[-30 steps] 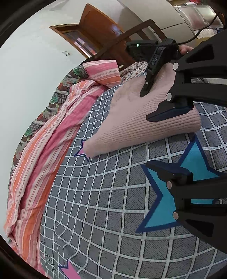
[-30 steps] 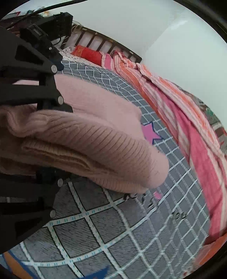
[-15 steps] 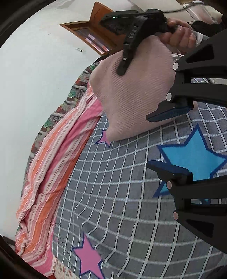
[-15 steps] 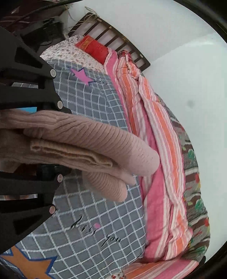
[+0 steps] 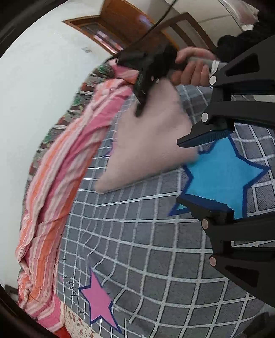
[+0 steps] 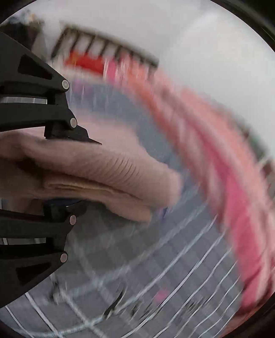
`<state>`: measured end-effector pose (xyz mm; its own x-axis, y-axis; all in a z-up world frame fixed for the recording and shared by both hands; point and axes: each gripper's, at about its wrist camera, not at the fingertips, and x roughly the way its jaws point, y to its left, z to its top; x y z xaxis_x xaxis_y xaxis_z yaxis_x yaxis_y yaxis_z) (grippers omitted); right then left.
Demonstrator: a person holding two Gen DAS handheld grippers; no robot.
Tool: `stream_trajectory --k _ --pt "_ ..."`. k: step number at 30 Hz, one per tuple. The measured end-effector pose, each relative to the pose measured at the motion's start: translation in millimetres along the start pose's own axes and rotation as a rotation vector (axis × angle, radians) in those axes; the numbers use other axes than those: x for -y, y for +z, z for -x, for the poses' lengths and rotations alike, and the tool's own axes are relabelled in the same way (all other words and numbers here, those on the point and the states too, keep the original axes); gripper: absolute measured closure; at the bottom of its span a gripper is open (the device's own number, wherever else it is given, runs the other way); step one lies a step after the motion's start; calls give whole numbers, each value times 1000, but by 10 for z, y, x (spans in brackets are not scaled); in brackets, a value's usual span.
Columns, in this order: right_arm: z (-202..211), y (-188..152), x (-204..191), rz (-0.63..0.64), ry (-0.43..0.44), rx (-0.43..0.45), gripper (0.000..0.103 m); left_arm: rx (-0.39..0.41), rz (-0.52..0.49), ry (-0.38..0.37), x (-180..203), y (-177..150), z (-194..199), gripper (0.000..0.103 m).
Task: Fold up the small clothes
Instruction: 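Lift the pink sweater bundle with the right gripper and fold it over, then lower the sweater bundle onto the sheet and open the right gripper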
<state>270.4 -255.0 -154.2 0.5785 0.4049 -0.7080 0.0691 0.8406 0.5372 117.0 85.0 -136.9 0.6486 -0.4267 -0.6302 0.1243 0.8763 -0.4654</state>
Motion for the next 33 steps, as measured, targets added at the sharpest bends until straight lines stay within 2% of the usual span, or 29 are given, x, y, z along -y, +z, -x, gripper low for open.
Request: stream_trajectory --k 1,3,5,9,11,15,18,19,21,22,23,26,27,30,33 --pt "-13 -24 139 -16 22 -7 62 -8 -13 8 26 -19 -36 59" --pt "112 -62 329 -79 123 -17 61 -26 -52 18 101 -86 -129 59" --pt "306 -106 342 -65 145 -7 61 -51 -83 26 178 -123 -246 59" --pt "663 -229 153 83 105 25 61 -82 -114 34 327 -147 -437 59" --pt "779 -267 83 140 97 32 61 -103 -160 51 456 -177 -548 59" --pt "841 -401 15 208 79 32 61 -118 -290 121 726 -249 -752 59" --pt "748 -490 -12 235 53 24 61 -95 -335 195 847 -268 -882 59" --pt "692 -506 -30 245 45 22 61 -78 -333 203 869 -257 -890 59" --pt "567 -511 -74 267 36 16 72 -59 -309 181 858 -210 -840 67" --pt "549 -533 -60 279 31 14 93 -37 -300 165 822 -173 -777 84" --pt "541 -525 -77 294 19 21 95 -19 -296 159 783 -137 -728 88" --pt "717 -501 -41 305 54 127 97 39 -205 120 491 -3 -536 91" --pt "708 -507 -16 308 54 117 97 28 -188 112 413 5 -531 91" --pt "473 -605 13 326 -27 33 98 -16 -191 108 346 -75 -599 91" --pt "480 -675 -3 351 -57 48 94 -37 -209 101 347 -176 -568 87"
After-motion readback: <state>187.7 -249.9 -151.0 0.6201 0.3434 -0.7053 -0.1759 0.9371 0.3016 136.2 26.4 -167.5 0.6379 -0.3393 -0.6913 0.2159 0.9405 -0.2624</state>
